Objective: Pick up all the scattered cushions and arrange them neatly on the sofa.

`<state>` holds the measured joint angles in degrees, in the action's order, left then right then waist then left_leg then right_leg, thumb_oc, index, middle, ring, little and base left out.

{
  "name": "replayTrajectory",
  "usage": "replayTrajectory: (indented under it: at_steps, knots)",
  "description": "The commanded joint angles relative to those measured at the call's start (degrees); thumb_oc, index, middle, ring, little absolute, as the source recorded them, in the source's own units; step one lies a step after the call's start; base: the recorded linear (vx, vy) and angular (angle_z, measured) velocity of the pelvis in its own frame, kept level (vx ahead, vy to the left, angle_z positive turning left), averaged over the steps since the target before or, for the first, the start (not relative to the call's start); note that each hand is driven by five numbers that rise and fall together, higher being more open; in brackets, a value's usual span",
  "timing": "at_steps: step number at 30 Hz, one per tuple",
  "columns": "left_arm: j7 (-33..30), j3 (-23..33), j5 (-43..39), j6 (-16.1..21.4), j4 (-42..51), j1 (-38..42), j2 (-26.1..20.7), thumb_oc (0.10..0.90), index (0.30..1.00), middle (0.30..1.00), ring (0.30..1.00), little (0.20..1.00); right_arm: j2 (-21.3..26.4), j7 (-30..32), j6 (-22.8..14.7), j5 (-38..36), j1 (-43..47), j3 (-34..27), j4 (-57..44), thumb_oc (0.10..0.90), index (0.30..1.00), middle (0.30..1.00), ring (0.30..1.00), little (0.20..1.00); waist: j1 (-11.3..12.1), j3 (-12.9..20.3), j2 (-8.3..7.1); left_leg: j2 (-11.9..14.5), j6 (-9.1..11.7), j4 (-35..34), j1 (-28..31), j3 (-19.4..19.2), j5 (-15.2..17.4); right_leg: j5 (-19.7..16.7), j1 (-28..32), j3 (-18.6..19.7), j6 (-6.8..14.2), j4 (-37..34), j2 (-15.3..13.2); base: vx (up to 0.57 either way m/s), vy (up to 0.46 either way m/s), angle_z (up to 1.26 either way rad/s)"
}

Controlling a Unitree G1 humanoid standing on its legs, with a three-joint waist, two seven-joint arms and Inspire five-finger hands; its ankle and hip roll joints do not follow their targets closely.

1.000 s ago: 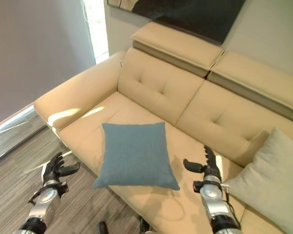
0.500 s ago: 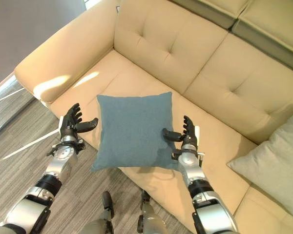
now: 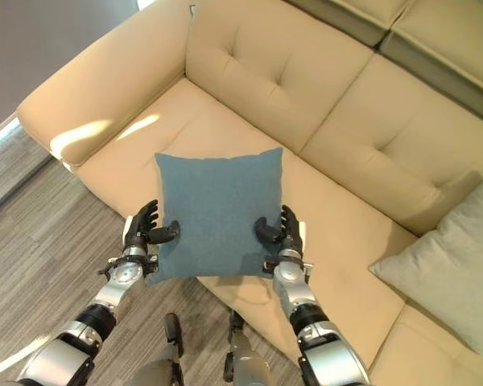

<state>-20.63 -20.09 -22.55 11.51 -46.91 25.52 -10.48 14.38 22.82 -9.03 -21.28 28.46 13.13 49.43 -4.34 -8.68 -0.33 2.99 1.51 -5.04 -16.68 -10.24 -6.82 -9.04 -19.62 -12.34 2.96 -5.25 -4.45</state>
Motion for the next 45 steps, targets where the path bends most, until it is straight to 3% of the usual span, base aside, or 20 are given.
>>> replayTrajectory:
  at_steps: [1,6,7,8,9,10,20,33,45]
  knots:
    - [1.49,-2.89,-4.74,4.1,-0.61,3.8,2.36,0.8,0.9,0.9,0.9,0.9,-2.81,-0.1,-3.78,0.66,1.19,1.71,-2.26,0.8,0.9,0.9,0.9,0.9,0.22,2.13,-1.53,-1.11,2.25,0.04,-2.01,3.54,3.45,2.78,0.14,2.11,5.81,0.25,-1.76,-0.04,-0.023,0.0]
    - [2.64,-5.07,-9.34,4.89,3.18,3.94,4.74,0.8,0.9,0.9,0.9,0.9,-5.12,-1.44,-4.11,-0.28,0.67,4.29,-5.98,0.8,0.9,0.9,0.9,0.9,0.18,1.43,-1.71,-0.93,2.25,0.04,-0.99,3.34,3.51,2.95,0.96,2.06,5.73,0.25,-1.67,-0.01,-0.005,0.0]
    - [2.71,-5.31,-10.52,5.1,4.43,4.18,5.0,0.568,0.552,0.552,0.552,0.552,-5.42,-1.97,-4.23,-0.69,0.57,4.72,-6.81,0.563,0.545,0.545,0.545,0.545,0.19,1.29,-1.71,-0.91,2.25,0.04,-0.76,3.27,3.55,3.01,1.16,2.0,5.74,0.25,-1.66,0.0,0.0,0.0]
    - [3.04,-5.43,-11.02,5.23,5.68,4.42,5.04,0.472,0.408,0.408,0.408,0.408,-5.42,-2.5,-4.14,-0.67,0.48,5.3,-7.62,0.413,0.319,0.319,0.319,0.319,0.17,1.23,-1.72,-0.87,2.25,0.04,-0.57,3.22,3.58,3.06,1.36,2.0,5.74,0.25,-1.63,0.0,0.0,0.0]
    - [3.04,-5.43,-11.02,5.22,5.69,4.41,5.04,0.472,0.408,0.408,0.408,0.408,-5.42,-2.5,-4.13,-0.67,0.47,5.3,-7.63,0.413,0.319,0.319,0.319,0.319,0.17,1.22,-1.72,-0.87,2.25,0.04,-0.55,3.22,3.58,3.07,1.38,2.0,5.74,0.25,-1.63,0.0,0.0,0.0]
    - [3.4,-5.35,-11.59,5.27,6.39,4.69,5.04,0.4,0.3,0.3,0.3,0.3,-5.25,-3.0,-4.11,-0.53,0.44,5.75,-8.44,0.4,0.3,0.3,0.3,0.3,0.16,1.15,-1.72,-0.83,2.24,0.04,-0.37,3.14,3.58,3.11,1.54,1.96,5.75,0.25,-1.62,0.0,0.0,0.0]
    - [3.96,-0.94,-15.64,5.72,15.59,2.32,2.58,0.4,0.3,0.3,0.3,0.3,-1.34,-5.49,-4.33,1.33,-3.04,4.48,-18.63,0.4,0.3,0.3,0.3,0.3,0.29,2.08,-1.4,-0.43,2.12,0.04,3.88,2.17,4.64,4.16,5.2,2.02,5.65,0.25,-1.26,0.02,-0.005,-0.01]
    - [6.48,5.59,-13.28,6.03,36.24,-15.37,-0.8,0.4,0.3,0.3,0.3,0.3,1.98,-10.94,-6.43,3.38,-18.79,-1.93,-40.48,0.4,0.3,0.3,0.3,0.3,0.63,5.58,-1.22,0.47,2.23,0.04,12.92,1.72,6.93,7.66,14.74,0.5,5.36,0.25,-0.58,0.06,-0.029,0.01]
    - [8.67,7.3,-8.69,7.0,49.82,-27.17,-4.18,0.4,0.3,0.3,0.3,0.3,3.41,-14.09,-8.24,8.08,-29.86,-3.91,-56.67,0.4,0.3,0.3,0.3,0.3,1.23,4.12,-0.8,0.56,2.44,1.9,18.31,2.67,8.18,10.34,21.69,-0.62,3.78,0.57,0.14,0.05,-0.032,0.07]
